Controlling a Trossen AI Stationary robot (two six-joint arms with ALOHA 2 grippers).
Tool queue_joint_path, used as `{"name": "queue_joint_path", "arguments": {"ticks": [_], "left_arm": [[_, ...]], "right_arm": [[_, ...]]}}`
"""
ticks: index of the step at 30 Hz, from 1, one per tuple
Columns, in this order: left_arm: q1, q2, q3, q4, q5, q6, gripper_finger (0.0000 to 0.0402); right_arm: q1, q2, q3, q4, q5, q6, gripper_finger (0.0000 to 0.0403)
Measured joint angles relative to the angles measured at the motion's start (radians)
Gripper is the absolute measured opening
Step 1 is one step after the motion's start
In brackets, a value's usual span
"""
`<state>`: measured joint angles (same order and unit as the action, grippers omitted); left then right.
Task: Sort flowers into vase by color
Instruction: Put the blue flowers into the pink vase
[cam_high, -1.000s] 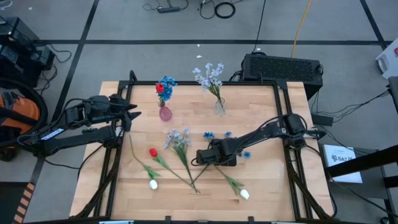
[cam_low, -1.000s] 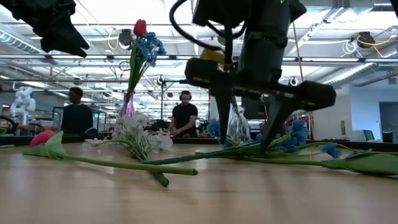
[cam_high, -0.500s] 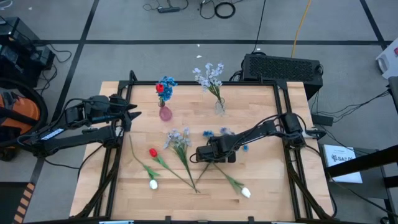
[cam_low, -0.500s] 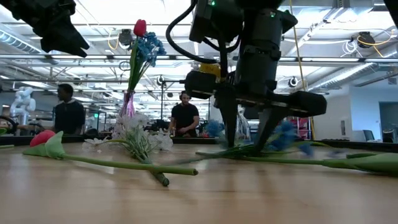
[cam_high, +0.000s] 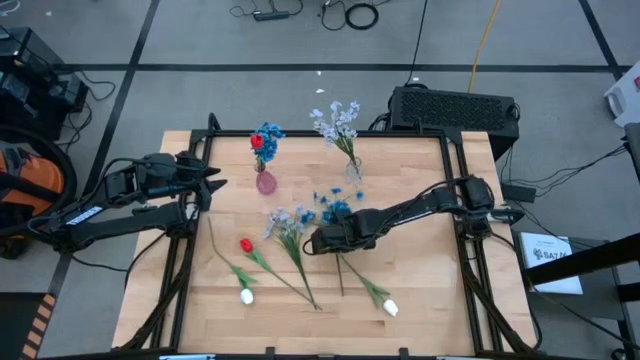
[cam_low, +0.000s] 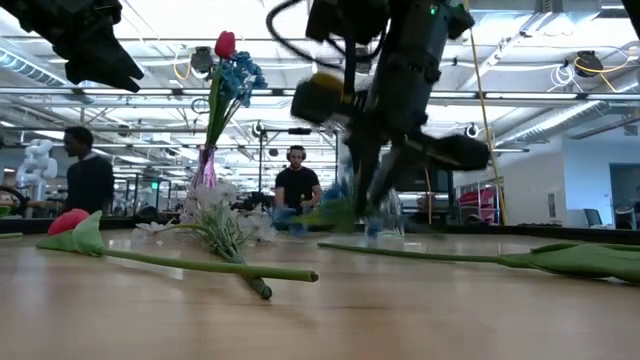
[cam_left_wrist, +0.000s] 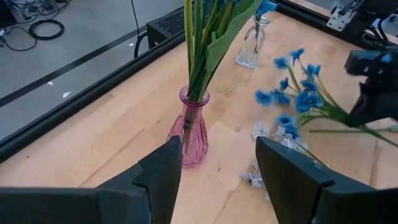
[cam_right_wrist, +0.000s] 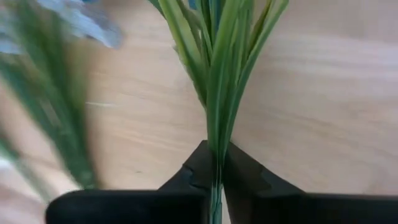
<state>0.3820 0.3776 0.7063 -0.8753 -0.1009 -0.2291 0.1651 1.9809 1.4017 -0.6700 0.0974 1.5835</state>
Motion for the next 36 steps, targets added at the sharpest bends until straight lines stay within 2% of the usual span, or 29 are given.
{"name": "queue_joint_path", "arguments": {"ticks": [4,9,11,14,17,20,29,33,36], "left_arm": [[0.0,0.001,0.0,0.0,0.0,0.0,0.0211],[0.0,0.003,0.0,0.001,-0.004,0.0,0.0211],[0.0,0.011,0.0,0.008,-0.004,0.0,0.0211],[0.0,0.031,0.0,0.024,-0.004,-0.001,0.0211],[0.0,0.072,0.0,0.057,-0.003,0.0,0.0211],[0.0,0.123,0.0,0.086,-0.003,0.002,0.0211],[0.0,0.246,0.0,0.167,-0.004,0.023,0.0211],[0.0,0.276,0.0,0.211,-0.005,0.095,0.0209],[0.0,0.28,-0.002,0.26,-0.023,0.122,0.0202]], "right_arm": [[-0.009,-0.067,0.0,0.002,0.038,-0.1,0.0023],[-0.019,-0.16,0.001,-0.03,0.039,-0.484,0.0019],[-0.024,-0.187,0.001,-0.074,0.036,-0.582,0.0019],[-0.032,-0.22,0.001,-0.151,0.047,-0.601,0.0018],[-0.04,-0.256,0.001,-0.236,0.106,-0.61,0.0018],[-0.056,-0.301,0.0,-0.268,0.124,-0.68,0.0018],[-0.141,-0.509,0.0,-0.136,0.128,-1.022,0.0014],[-0.185,-0.606,-0.037,0.018,0.053,-1.209,0.0005],[-0.221,-0.677,-0.13,0.181,0.007,-1.295,0.0003]]}}
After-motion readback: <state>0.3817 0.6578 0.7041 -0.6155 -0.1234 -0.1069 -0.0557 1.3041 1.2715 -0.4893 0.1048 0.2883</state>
